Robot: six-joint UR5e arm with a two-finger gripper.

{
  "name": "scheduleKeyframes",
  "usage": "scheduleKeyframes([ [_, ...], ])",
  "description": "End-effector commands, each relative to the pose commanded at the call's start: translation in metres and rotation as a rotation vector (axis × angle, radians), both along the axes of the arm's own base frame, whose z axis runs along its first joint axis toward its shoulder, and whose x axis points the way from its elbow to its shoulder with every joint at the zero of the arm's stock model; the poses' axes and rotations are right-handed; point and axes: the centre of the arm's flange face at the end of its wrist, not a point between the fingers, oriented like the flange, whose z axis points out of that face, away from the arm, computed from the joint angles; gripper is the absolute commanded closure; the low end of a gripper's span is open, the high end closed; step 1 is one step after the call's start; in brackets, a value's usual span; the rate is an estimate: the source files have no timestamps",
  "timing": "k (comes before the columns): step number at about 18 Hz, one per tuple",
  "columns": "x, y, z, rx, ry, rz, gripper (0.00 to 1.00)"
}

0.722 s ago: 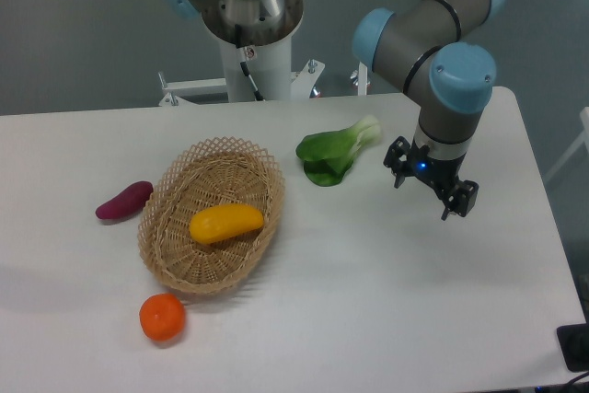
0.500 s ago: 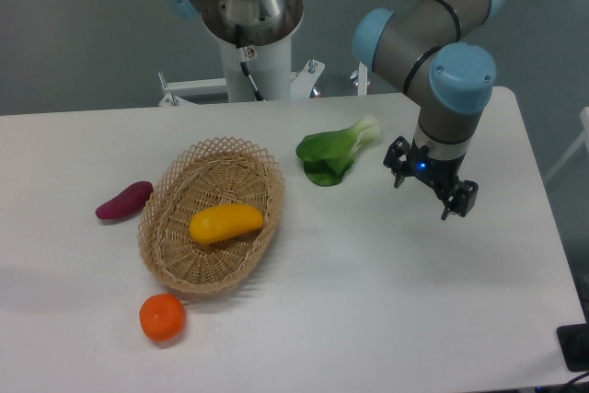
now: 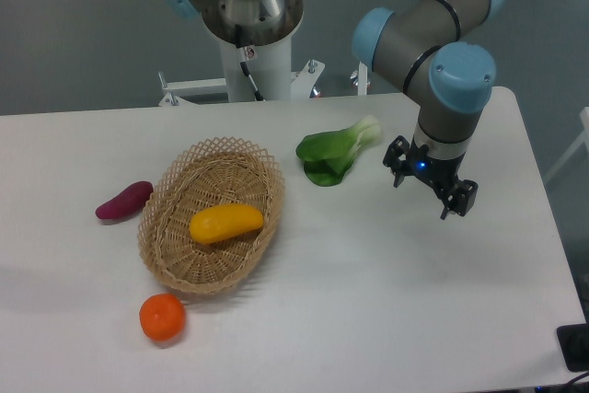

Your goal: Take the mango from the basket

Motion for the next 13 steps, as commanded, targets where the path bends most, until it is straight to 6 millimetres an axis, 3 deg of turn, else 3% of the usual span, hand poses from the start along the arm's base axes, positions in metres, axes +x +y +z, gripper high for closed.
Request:
scheduleKeyframes([
  [2, 0.008, 0.003, -0.001, 0.004, -0.013, 0.012, 0.0],
  [5, 0.044, 0.027, -0.01, 0.011, -0.04, -0.016, 0.0],
  [9, 0.062, 0.047, -0.001, 0.068, -0.063, 0.057, 0.0],
  [13, 0.093, 0.075, -0.001, 0.068, -0.071, 0.046, 0.0],
])
